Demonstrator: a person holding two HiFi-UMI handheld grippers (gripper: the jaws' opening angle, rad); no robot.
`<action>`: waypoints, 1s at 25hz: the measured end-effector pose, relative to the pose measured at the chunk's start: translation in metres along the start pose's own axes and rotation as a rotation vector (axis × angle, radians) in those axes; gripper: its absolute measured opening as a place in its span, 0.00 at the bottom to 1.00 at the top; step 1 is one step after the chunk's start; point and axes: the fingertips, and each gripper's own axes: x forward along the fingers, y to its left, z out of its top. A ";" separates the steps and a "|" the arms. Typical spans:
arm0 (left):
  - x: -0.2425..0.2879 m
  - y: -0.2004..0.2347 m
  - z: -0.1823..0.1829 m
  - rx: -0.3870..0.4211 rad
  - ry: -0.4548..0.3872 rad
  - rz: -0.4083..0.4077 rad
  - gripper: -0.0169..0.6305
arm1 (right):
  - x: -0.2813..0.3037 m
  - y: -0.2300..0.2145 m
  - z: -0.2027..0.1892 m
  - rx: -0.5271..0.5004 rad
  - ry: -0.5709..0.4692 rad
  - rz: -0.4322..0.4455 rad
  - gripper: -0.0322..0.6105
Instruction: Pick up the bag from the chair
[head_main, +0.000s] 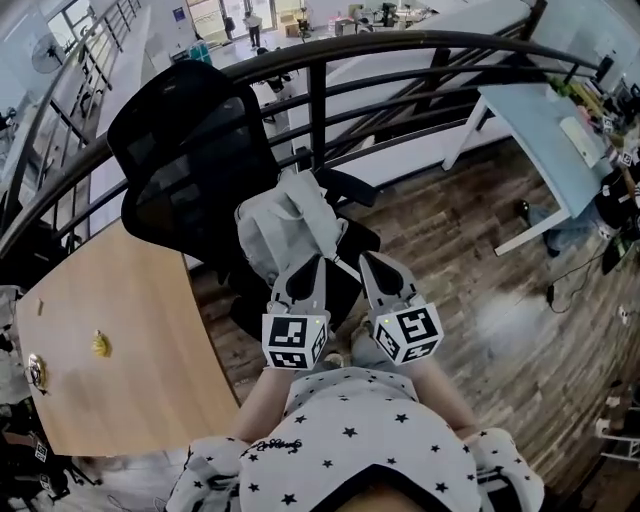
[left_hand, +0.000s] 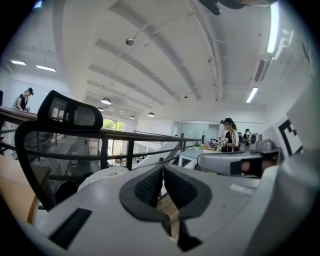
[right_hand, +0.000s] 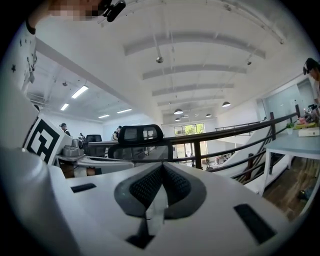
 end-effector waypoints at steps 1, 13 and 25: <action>-0.001 0.006 -0.004 0.008 -0.006 0.021 0.04 | 0.007 0.002 -0.003 -0.002 0.001 0.021 0.04; 0.060 0.119 0.027 -0.087 0.018 0.343 0.04 | 0.161 -0.006 0.032 -0.056 0.103 0.368 0.04; 0.078 0.164 0.008 -0.144 0.018 0.638 0.05 | 0.226 -0.005 0.002 -0.144 0.181 0.697 0.04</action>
